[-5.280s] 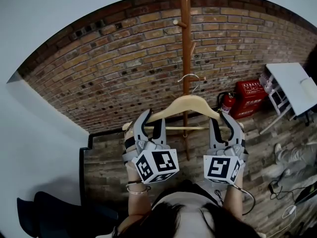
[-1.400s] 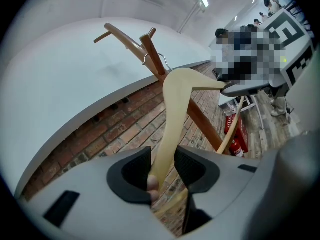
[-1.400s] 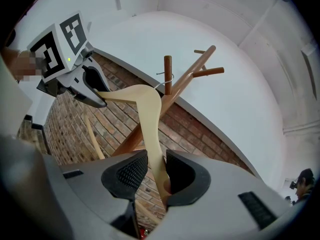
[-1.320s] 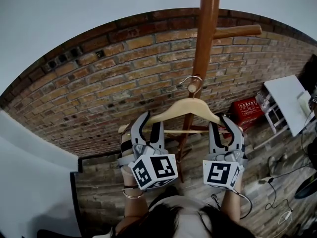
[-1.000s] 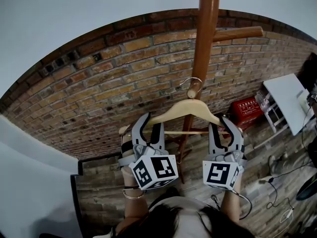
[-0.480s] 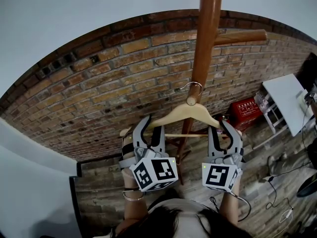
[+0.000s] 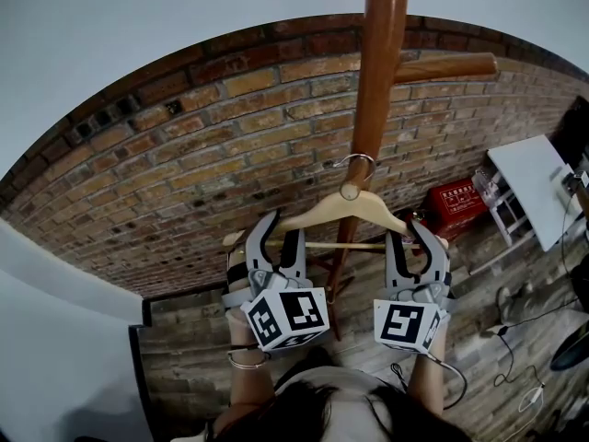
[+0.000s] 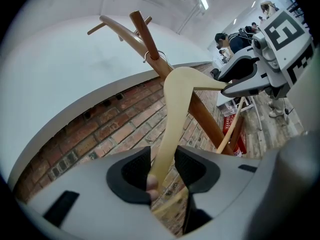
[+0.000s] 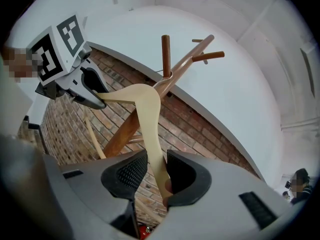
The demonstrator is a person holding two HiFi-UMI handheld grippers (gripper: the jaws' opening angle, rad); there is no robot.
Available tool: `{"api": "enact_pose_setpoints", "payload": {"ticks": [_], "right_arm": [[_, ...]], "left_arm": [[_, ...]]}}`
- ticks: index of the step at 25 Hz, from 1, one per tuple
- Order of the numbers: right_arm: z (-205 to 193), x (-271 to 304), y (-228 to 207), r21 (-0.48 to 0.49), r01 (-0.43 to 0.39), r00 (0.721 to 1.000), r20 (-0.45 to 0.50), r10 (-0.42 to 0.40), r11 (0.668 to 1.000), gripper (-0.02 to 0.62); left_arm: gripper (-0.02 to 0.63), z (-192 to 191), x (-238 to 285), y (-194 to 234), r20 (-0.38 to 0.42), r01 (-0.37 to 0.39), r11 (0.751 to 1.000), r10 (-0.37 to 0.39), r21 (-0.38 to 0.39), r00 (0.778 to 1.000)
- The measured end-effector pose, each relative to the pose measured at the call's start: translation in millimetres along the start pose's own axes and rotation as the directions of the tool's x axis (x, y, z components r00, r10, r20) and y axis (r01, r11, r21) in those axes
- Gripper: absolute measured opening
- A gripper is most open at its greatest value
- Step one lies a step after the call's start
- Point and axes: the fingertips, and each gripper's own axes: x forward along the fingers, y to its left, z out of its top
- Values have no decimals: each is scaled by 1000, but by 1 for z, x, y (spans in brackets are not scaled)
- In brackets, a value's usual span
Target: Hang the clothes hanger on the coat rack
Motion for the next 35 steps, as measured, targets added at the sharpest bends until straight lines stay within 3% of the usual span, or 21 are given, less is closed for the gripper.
{"api": "enact_pose_setpoints", "payload": {"ticks": [35], "right_arm": [[1,-26,2,38,-35,999,28,34,999,130]], "left_arm": [[150,1,-30,-9,30,10,1000,-10,-2,999]]}}
